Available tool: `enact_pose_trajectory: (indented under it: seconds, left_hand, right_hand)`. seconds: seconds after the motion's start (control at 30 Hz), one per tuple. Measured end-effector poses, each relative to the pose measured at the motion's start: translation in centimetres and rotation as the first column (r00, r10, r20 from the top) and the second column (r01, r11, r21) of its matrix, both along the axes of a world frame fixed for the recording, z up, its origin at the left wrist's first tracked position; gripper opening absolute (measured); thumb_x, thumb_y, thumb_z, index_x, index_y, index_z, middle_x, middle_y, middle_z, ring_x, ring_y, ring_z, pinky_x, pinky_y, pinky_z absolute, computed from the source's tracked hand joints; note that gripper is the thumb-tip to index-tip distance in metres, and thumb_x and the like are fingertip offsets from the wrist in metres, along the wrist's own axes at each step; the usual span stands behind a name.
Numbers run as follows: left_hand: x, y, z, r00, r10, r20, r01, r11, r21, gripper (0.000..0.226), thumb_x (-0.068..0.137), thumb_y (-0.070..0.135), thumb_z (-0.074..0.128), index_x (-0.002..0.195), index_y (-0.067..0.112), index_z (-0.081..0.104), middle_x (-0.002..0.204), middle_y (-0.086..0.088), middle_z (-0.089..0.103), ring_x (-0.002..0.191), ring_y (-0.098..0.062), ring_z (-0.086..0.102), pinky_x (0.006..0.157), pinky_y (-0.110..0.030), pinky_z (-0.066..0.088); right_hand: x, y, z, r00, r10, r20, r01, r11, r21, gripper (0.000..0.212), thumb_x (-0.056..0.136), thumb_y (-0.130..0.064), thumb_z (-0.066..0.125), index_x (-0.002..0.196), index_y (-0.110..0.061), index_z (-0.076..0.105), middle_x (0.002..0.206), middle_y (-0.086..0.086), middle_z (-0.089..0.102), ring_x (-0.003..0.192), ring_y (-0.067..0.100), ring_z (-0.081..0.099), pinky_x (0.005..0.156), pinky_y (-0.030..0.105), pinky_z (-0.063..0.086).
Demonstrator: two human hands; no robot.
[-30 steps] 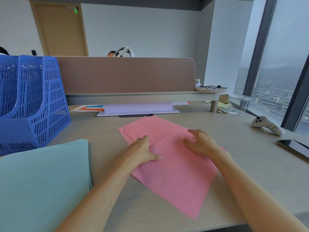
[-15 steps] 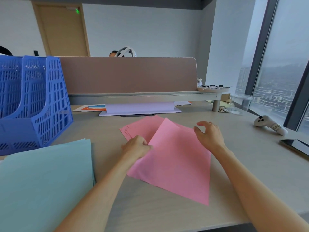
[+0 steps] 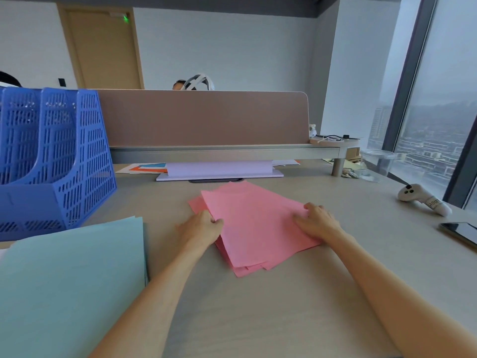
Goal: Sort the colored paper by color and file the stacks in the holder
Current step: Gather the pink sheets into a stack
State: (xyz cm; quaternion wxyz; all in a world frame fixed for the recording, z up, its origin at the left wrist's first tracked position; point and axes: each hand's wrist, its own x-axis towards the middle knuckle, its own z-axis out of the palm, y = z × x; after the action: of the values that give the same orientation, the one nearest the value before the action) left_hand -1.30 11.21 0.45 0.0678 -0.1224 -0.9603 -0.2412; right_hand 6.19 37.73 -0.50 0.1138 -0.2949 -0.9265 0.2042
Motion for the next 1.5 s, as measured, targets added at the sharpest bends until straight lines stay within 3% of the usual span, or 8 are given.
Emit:
enact_pose_trajectory:
  seconds: [0.17, 0.43, 0.8, 1.0, 1.1, 1.2, 1.37, 1.5]
  left_hand:
    - [-0.5, -0.4, -0.3, 0.999, 0.026, -0.043, -0.033, 0.985, -0.169, 0.049, 0.093, 0.047, 0.041, 0.125, 0.01, 0.047, 0.134, -0.01, 0.051, 0.125, -0.03, 0.043, 0.098, -0.042, 0.031]
    - [-0.7, 0.2, -0.9, 0.992, -0.104, 0.069, 0.117, 0.969, -0.218, 0.052, 0.096, 0.048, 0.039, 0.133, 0.012, 0.041, 0.144, -0.009, 0.043, 0.133, -0.027, 0.037, 0.104, -0.04, 0.028]
    - [-0.8, 0.6, -0.3, 0.928, -0.299, 0.22, 0.217, 0.918, 0.332, 0.067, 0.092, 0.034, 0.057, 0.149, 0.019, 0.026, 0.152, -0.004, 0.035, 0.137, -0.019, 0.038, 0.106, -0.028, 0.033]
    - [-0.8, 0.7, 0.5, 0.902, -0.314, 0.296, 0.034, 0.735, 0.678, 0.06, 0.089, 0.029, 0.063, 0.142, 0.016, 0.039, 0.152, 0.002, 0.033, 0.132, -0.017, 0.041, 0.11, -0.033, 0.033]
    - [-0.8, 0.7, 1.0, 0.878, -0.336, 0.341, -0.082, 0.595, 0.799, 0.017, 0.091, 0.016, 0.059, 0.108, 0.017, 0.057, 0.147, 0.001, 0.041, 0.125, -0.017, 0.046, 0.105, -0.032, 0.034]
    - [-0.6, 0.4, 1.5, 0.854, -0.366, 0.37, -0.154, 0.5, 0.852, 0.015, 0.092, 0.006, 0.054, 0.081, 0.017, 0.056, 0.103, -0.001, 0.063, 0.095, -0.017, 0.055, 0.092, -0.029, 0.039]
    - [-1.0, -0.1, 1.3, 0.829, -0.399, 0.39, -0.216, 0.416, 0.884, 0.013, 0.089, 0.002, 0.055, 0.085, 0.014, 0.06, 0.091, -0.003, 0.065, 0.086, -0.015, 0.059, 0.097, -0.033, 0.041]
    - [-1.3, -0.2, 1.0, 0.823, -0.413, 0.389, -0.187, 0.449, 0.874, 0.01, 0.089, 0.002, 0.056, 0.09, 0.012, 0.06, 0.104, -0.008, 0.064, 0.097, -0.019, 0.06, 0.094, -0.033, 0.044]
  right_hand:
    - [-1.6, 0.3, 0.0, 0.989, 0.045, 0.141, -0.068, 0.985, 0.159, 0.084, 0.081, -0.08, 0.035, 0.14, -0.021, 0.04, 0.143, 0.01, 0.045, 0.133, 0.031, 0.039, 0.106, 0.045, 0.032]
    - [-1.2, -1.0, 1.0, 0.987, 0.129, 0.1, -0.148, 0.963, 0.225, 0.065, 0.083, -0.061, 0.053, 0.134, -0.021, 0.049, 0.133, 0.005, 0.055, 0.127, 0.026, 0.046, 0.096, 0.037, 0.043]
    - [-2.2, -2.4, 1.4, 0.99, 0.125, 0.071, -0.124, 0.992, -0.022, 0.073, 0.076, -0.047, 0.072, 0.131, -0.008, 0.045, 0.131, 0.012, 0.05, 0.12, 0.03, 0.049, 0.093, 0.036, 0.041]
    - [-2.4, -2.7, 1.7, 0.992, 0.054, 0.115, -0.057, 0.998, 0.022, 0.067, 0.072, -0.054, 0.072, 0.123, -0.017, 0.047, 0.124, 0.006, 0.054, 0.121, 0.029, 0.045, 0.095, 0.036, 0.034]
    - [-2.6, -2.7, 1.7, 0.994, 0.103, 0.037, -0.1, 0.992, -0.083, 0.073, 0.072, -0.042, 0.077, 0.13, -0.013, 0.045, 0.128, 0.008, 0.053, 0.12, 0.029, 0.048, 0.093, 0.033, 0.042]
    - [-2.9, -2.8, 2.4, 0.989, 0.11, -0.097, -0.134, 0.945, -0.299, 0.088, 0.072, -0.025, 0.08, 0.144, -0.01, 0.031, 0.128, 0.012, 0.053, 0.109, 0.027, 0.057, 0.084, 0.032, 0.048]
    - [-2.0, -2.5, 2.5, 0.987, -0.003, -0.164, -0.087, 0.837, -0.541, 0.073, 0.078, -0.014, 0.075, 0.137, -0.002, 0.035, 0.111, 0.015, 0.055, 0.098, 0.032, 0.064, 0.08, 0.045, 0.056]
    - [-1.6, -1.7, 3.2, 0.992, 0.068, -0.104, -0.11, 0.87, -0.481, 0.043, 0.083, -0.025, 0.07, 0.122, -0.014, 0.056, 0.104, 0.01, 0.065, 0.078, 0.023, 0.064, 0.065, 0.029, 0.052]
